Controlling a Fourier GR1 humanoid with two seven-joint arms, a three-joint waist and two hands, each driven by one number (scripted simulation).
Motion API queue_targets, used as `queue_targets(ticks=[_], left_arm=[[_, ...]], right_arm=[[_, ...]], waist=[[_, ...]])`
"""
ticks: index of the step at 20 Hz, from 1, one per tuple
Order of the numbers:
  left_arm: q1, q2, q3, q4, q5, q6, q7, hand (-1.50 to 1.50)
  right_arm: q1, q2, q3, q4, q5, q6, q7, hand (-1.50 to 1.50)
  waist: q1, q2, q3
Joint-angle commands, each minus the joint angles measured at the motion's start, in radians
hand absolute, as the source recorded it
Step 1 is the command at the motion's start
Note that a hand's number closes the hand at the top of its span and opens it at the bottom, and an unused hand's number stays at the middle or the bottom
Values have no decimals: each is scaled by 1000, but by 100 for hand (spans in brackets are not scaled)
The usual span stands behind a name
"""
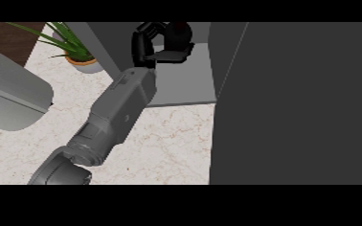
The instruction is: Pick up the wine, place it into the cabinet and close the cabinet
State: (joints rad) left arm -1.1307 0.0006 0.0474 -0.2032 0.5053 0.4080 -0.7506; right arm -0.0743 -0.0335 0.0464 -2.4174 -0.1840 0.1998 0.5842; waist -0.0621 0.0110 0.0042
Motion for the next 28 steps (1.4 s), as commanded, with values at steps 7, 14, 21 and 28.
queue_targets(ticks=[7,14,21,28], left_arm=[[43,29,1,94,-36,35,-35,-150],[21,0,-9,124,-61,107,-31,-150],[37,0,10,116,-60,111,-52,-150],[33,17,25,107,-64,93,-83,-150]], right_arm=[[-51,-16,-14,-42,-38,-20,48,-150],[-63,-14,-25,-17,-50,-22,37,-150],[-24,2,20,-40,-26,-23,31,-150],[1,3,24,-31,-33,-1,-3,-150]], waist=[[2,13,-6],[-13,17,-5],[-14,17,-6],[-17,18,-5]])
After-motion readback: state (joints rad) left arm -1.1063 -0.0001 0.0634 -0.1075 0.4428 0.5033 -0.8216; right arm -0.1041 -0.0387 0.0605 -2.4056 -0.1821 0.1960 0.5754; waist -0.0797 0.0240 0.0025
